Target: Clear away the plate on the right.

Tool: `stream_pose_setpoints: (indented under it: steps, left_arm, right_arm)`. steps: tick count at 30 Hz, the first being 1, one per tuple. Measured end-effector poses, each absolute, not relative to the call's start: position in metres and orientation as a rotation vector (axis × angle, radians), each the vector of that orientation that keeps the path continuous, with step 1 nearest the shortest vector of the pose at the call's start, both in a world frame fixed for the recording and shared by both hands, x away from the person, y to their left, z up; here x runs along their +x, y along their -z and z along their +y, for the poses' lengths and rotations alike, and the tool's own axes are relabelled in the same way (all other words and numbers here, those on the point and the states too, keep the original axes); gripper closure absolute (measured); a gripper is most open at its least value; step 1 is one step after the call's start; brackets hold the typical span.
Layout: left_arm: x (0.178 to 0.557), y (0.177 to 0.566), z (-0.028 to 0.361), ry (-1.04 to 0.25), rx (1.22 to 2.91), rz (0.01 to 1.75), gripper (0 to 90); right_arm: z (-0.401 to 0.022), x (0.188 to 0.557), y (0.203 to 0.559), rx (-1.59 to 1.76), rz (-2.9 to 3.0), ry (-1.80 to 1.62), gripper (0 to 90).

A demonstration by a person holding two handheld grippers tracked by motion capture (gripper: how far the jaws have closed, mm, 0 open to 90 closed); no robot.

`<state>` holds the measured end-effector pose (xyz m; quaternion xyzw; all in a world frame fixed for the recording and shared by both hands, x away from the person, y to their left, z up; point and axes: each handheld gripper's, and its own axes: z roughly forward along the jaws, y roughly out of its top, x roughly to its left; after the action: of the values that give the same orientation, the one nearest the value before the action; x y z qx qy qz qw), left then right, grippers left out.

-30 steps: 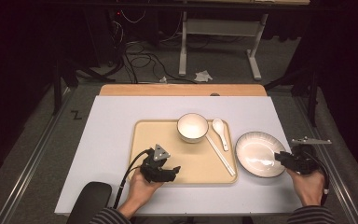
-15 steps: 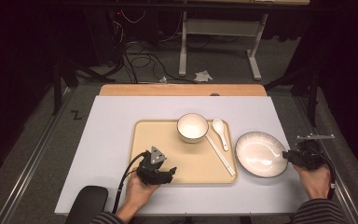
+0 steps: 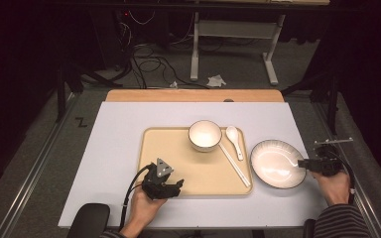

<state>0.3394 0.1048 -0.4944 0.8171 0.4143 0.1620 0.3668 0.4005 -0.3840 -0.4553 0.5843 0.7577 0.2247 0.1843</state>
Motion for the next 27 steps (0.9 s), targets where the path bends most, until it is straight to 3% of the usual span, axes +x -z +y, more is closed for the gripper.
stream_pose_setpoints:
  steps: [20, 27]
  left_arm:
    - [0.327, 0.496, 0.113, -0.412, 2.086, 1.114, 32.8]
    - [0.325, 0.497, 0.117, -0.410, 2.063, 1.152, 32.8]
  right_arm:
    - [-0.401, 0.426, 0.468, 1.744, 2.255, -0.736, 67.2]
    - [-0.403, 0.434, 0.474, 1.759, 2.293, -0.756, 73.0]
